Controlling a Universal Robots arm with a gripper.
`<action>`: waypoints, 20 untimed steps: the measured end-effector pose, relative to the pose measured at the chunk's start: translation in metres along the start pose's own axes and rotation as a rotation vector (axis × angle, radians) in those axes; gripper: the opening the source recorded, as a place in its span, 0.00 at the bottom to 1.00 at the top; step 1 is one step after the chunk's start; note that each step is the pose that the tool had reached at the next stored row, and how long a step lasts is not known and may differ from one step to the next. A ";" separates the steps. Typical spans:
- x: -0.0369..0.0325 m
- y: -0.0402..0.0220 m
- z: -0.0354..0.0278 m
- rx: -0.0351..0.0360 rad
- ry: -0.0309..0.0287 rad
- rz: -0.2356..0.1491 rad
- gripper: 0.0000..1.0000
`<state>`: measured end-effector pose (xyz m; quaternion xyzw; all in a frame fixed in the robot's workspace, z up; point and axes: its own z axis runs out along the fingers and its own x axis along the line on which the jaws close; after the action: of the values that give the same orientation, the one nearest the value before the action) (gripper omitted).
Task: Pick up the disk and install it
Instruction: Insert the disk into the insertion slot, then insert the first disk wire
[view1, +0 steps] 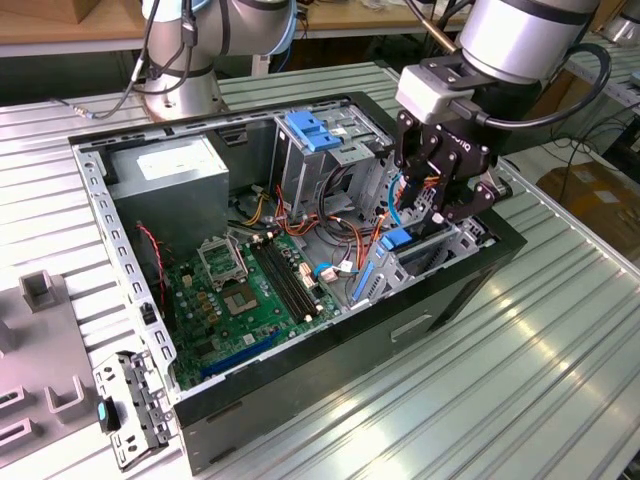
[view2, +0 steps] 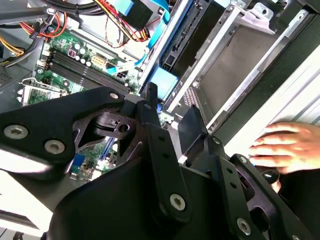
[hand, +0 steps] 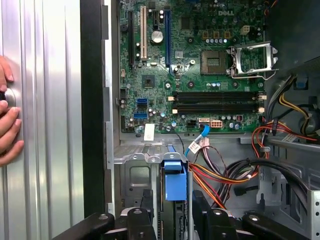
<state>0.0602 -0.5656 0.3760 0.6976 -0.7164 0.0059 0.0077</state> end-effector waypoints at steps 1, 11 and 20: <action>0.0000 0.0000 0.0000 -0.0001 0.0000 0.000 0.44; 0.0000 0.0000 0.0001 -0.0009 0.0000 0.000 0.11; 0.0000 0.0000 0.0002 -0.0023 0.0001 0.000 0.11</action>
<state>0.0602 -0.5656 0.3758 0.6976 -0.7164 0.0051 0.0085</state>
